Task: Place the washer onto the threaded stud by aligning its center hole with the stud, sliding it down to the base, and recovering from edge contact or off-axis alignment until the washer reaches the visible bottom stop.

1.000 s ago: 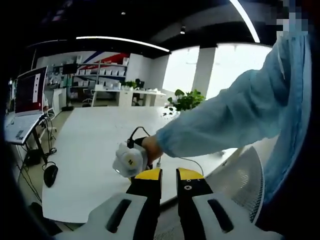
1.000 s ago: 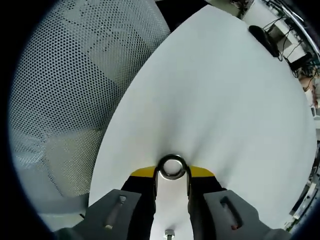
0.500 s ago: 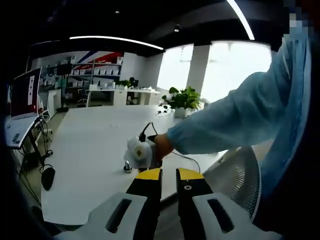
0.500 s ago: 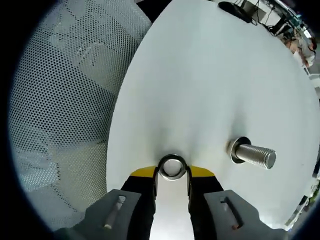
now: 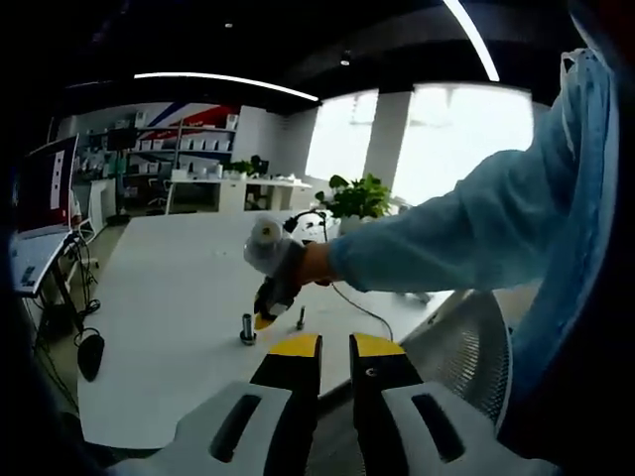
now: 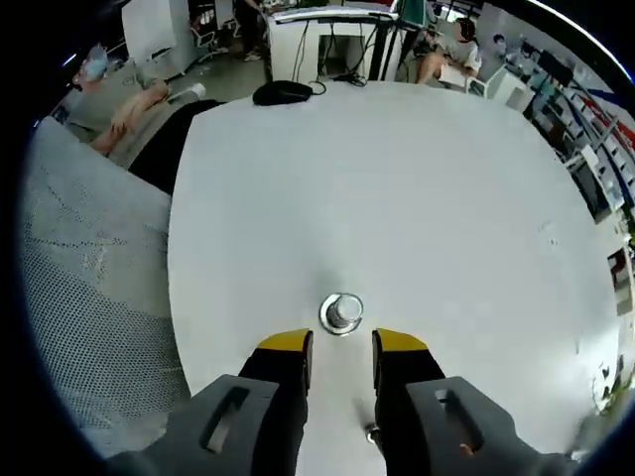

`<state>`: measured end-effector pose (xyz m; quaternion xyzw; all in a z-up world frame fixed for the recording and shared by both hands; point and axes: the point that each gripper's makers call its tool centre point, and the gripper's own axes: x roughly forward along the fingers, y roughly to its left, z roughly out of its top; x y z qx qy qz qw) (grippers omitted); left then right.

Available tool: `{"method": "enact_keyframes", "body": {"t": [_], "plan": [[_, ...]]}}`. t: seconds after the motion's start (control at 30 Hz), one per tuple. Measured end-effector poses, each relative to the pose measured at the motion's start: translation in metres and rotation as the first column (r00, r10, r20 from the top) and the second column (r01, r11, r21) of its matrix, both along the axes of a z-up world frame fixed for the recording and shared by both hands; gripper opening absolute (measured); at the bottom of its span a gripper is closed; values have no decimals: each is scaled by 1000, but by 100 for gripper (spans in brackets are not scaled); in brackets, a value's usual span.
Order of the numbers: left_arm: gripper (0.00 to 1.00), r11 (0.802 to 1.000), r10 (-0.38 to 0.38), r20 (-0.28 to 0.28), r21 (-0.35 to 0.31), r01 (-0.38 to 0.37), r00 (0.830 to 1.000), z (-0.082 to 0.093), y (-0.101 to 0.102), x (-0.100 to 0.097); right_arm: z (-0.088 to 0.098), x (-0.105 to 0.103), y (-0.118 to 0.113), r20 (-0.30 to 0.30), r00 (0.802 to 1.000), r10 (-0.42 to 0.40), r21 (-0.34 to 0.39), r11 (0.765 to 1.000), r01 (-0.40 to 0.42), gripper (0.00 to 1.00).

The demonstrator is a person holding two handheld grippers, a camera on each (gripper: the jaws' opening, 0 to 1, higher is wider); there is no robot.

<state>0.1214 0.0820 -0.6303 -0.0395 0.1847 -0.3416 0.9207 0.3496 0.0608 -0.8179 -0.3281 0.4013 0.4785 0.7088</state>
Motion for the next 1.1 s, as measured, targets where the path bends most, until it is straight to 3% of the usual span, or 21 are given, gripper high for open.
{"method": "enact_keyframes", "body": {"t": [0.1,0.17,0.27,0.5,0.97,1.03,1.1], "plan": [[9,1000,-19,-1,1,19,1000,0,-2,-2,-6,1,8,3,1000,31,9,999,-31,25],[9,1000,-15,-2,3,15,1000,-1,-2,-2,-12,-4,12,-33,999,35,11,999,-35,23],[9,1000,-7,-4,-3,7,1000,0,-1,-1,-14,3,11,22,997,70,-23,997,-70,17],[9,1000,-5,-2,1,5,1000,0,-1,-1,-12,-5,6,-52,997,57,-10,998,-57,14],[9,1000,-4,4,6,4,1000,0,-2,-1,-15,-23,-22,-62,986,158,-126,978,-165,14],[9,1000,-3,5,8,2,1000,0,-2,-1,-15,-28,-22,-75,972,225,-122,965,-232,15],[9,1000,-2,4,6,2,1000,0,-2,-1,-10,-25,-21,-47,977,208,-121,970,-212,22]]}}
